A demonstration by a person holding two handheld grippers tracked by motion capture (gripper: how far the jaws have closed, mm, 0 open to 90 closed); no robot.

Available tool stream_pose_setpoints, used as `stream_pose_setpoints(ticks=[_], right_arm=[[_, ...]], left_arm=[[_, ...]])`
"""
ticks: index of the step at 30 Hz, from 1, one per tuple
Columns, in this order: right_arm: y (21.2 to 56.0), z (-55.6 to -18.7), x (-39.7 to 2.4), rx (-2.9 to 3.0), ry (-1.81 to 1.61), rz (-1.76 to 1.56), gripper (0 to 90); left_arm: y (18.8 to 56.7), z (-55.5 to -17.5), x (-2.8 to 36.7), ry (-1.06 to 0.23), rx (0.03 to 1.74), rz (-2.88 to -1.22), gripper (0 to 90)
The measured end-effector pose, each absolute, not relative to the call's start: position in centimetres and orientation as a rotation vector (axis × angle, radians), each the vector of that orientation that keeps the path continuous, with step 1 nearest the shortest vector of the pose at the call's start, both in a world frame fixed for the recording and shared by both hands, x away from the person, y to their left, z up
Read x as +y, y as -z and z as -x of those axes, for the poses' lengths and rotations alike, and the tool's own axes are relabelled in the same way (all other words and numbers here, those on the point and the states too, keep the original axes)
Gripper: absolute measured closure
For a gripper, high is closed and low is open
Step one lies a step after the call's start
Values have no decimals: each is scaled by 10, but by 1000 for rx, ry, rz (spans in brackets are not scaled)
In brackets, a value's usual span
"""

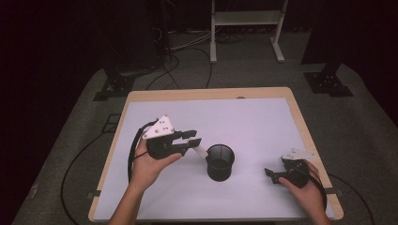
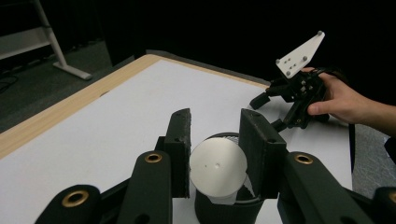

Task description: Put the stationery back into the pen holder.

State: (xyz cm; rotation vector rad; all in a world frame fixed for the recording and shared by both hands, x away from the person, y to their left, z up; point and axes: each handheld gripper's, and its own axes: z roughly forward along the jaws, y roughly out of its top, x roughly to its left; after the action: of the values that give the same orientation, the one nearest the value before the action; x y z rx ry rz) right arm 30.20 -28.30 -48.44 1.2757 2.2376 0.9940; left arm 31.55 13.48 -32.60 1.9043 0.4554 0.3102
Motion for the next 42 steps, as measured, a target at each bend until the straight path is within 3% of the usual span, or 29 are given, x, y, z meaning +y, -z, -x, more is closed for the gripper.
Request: stream_pose_setpoints(ticks=[42], right_arm=[[484, -302, -283, 2237, -996, -1276, 133]], left_arm=[[385, -338, 65, -192, 399, -2036, 651]])
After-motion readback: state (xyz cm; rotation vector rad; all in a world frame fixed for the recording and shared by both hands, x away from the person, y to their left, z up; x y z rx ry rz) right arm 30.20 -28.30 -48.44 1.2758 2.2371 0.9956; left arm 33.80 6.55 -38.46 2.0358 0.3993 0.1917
